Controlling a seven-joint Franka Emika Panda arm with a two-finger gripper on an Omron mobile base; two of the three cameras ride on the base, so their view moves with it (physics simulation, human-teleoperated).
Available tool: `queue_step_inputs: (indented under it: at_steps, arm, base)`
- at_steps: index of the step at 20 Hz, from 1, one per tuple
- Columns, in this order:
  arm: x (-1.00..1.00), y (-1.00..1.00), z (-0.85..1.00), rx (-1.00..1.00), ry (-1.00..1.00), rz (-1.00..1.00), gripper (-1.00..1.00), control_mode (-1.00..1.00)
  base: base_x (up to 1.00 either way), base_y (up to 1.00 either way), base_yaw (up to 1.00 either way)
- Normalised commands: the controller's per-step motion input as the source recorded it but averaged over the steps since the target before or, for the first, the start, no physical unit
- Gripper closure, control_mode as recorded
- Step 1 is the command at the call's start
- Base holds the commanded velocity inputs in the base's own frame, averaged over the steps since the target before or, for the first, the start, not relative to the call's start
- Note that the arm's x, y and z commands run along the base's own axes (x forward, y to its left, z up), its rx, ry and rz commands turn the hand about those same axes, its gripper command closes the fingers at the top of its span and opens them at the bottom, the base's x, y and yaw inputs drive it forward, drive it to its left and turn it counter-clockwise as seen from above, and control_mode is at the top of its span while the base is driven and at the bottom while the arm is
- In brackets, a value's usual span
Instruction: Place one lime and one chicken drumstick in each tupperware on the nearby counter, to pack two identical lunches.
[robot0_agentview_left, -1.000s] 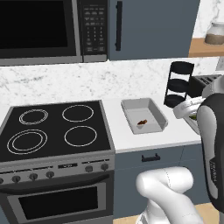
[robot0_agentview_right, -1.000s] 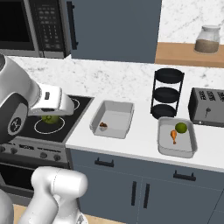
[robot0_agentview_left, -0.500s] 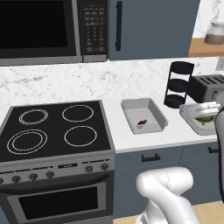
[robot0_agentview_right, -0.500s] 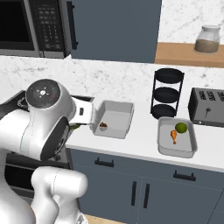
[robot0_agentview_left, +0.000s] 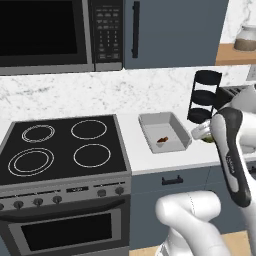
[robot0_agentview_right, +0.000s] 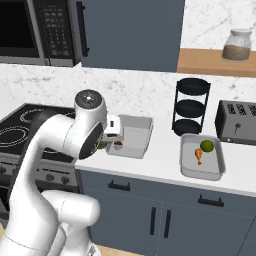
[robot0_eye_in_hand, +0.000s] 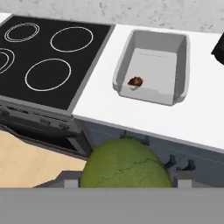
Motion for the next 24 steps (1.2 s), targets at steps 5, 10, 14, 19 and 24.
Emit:
queue_step_inputs:
  at_steps: [5,10,14,19,24]
  arm:
    - [1.0,-0.01,-0.79,-0.08,0.02,-0.02,1.0,-1.0]
    - [0.96,-0.09,-0.42,0.07,0.0,0.04,1.0,-1.0]
    - [1.0,-0.04,-0.01,0.02,0.01,0.09,1.0,-1.0]
    - [0.9,-0.11,-0.15,-0.1,0.04,0.01,1.0,-1.0]
    - [0.95,-0.27,-0.59,-0.01,0.07,0.0,1.0,-1.0]
  base:
    - [0.0,0.0,0.0]
    - [0.0,0.0,0.0]
    - [0.0,0.0,0.0]
    - [0.0,0.0,0.0]
    - [0.0,0.0,0.0]
